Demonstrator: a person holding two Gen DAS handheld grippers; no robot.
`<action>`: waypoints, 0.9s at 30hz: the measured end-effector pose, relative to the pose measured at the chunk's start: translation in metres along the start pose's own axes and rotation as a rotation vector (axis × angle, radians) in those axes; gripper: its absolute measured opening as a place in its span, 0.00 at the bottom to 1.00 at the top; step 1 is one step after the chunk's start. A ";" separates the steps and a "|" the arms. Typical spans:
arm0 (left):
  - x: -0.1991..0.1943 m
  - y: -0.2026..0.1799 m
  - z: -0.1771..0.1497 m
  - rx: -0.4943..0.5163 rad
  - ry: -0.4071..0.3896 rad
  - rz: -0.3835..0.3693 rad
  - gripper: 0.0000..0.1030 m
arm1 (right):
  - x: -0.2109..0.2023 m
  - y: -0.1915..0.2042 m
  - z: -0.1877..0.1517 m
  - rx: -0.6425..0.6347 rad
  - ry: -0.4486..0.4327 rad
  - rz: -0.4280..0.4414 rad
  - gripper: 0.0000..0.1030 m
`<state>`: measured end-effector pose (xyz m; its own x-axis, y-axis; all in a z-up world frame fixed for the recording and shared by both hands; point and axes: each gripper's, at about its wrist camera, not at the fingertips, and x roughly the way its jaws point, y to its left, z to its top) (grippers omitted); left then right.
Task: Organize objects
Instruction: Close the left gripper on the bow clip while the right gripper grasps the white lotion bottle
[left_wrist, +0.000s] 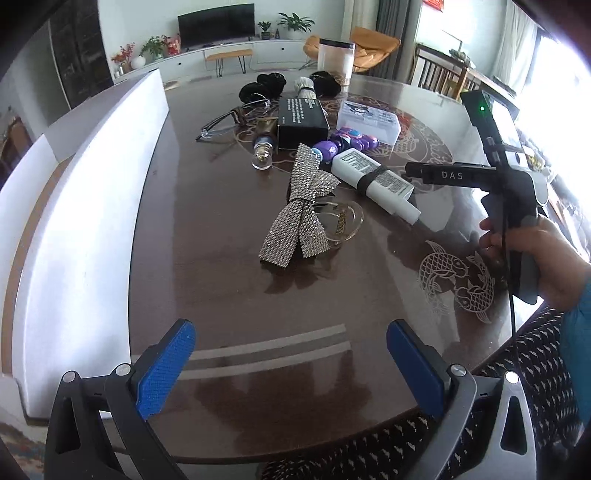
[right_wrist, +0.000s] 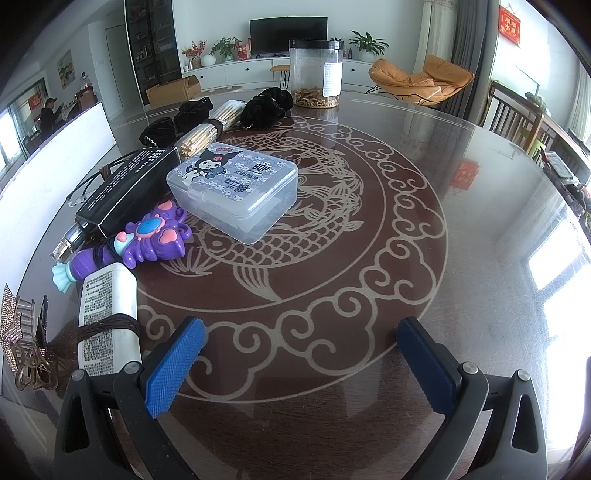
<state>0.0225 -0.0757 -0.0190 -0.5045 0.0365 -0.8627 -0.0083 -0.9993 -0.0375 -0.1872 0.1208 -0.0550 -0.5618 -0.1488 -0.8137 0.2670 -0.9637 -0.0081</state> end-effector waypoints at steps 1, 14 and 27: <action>0.000 0.000 -0.001 -0.002 0.001 0.004 1.00 | 0.000 0.000 0.000 0.000 0.000 0.000 1.00; 0.006 -0.003 0.004 0.074 0.025 0.033 1.00 | 0.000 0.001 0.000 0.000 0.000 0.000 1.00; 0.052 -0.014 0.065 0.088 0.013 -0.045 1.00 | 0.000 0.001 0.000 -0.001 0.000 -0.001 1.00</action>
<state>-0.0598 -0.0605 -0.0301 -0.4906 0.0814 -0.8676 -0.1070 -0.9937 -0.0328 -0.1870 0.1202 -0.0554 -0.5624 -0.1480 -0.8135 0.2669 -0.9637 -0.0092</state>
